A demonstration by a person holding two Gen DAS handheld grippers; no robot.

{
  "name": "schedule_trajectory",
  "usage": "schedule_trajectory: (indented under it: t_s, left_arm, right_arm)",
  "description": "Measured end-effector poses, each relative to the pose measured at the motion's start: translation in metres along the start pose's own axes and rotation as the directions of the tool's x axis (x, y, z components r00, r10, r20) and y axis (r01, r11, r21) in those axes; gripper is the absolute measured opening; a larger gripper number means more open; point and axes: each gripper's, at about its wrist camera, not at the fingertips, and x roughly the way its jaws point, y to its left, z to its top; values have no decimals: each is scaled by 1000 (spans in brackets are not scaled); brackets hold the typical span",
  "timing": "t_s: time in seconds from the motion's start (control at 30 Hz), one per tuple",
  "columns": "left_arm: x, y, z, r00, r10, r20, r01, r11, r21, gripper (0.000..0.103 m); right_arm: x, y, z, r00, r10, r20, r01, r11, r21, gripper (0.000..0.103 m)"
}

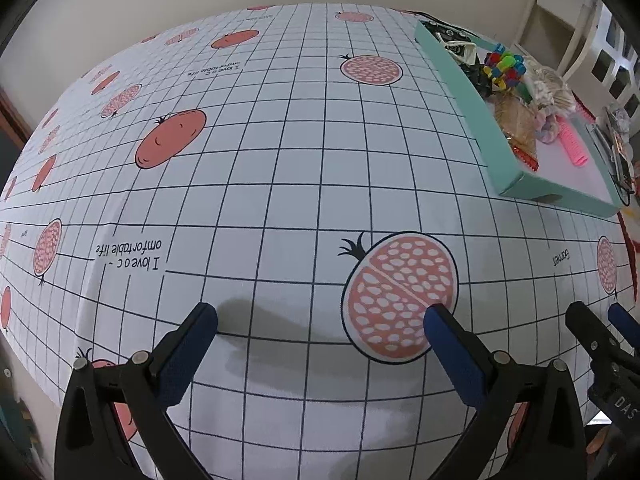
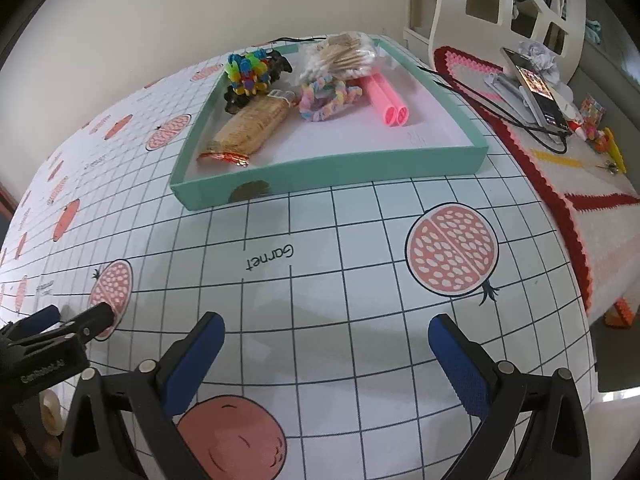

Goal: Organize objects

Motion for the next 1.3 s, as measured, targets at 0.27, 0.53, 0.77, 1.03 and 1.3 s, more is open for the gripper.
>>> schedule_trajectory:
  t_s: [0.27, 0.53, 0.77, 1.03, 1.3]
  left_arm:
    - [2, 1, -1, 1000, -8, 16, 8, 1000, 6, 103]
    - [2, 0, -2, 999, -9, 31, 9, 1000, 10, 103]
    - [1, 0, -5, 999, -12, 43, 11, 1000, 13, 103]
    - [0, 1, -5, 999, -9, 42, 9, 1000, 6, 103]
    - [0, 1, -6, 999, -7, 46, 7, 1000, 3, 103]
  right_arm:
    - [3, 2, -1, 1000, -13, 0, 13, 1000, -15, 103]
    - [6, 4, -2, 999, -35, 3, 35, 999, -34, 103]
    - [9, 3, -3, 999, -49, 7, 49, 998, -41, 103]
    - [8, 4, -1, 999, -52, 13, 53, 998, -41, 103]
    - [8, 3, -1, 998, -53, 15, 53, 998, -40, 103]
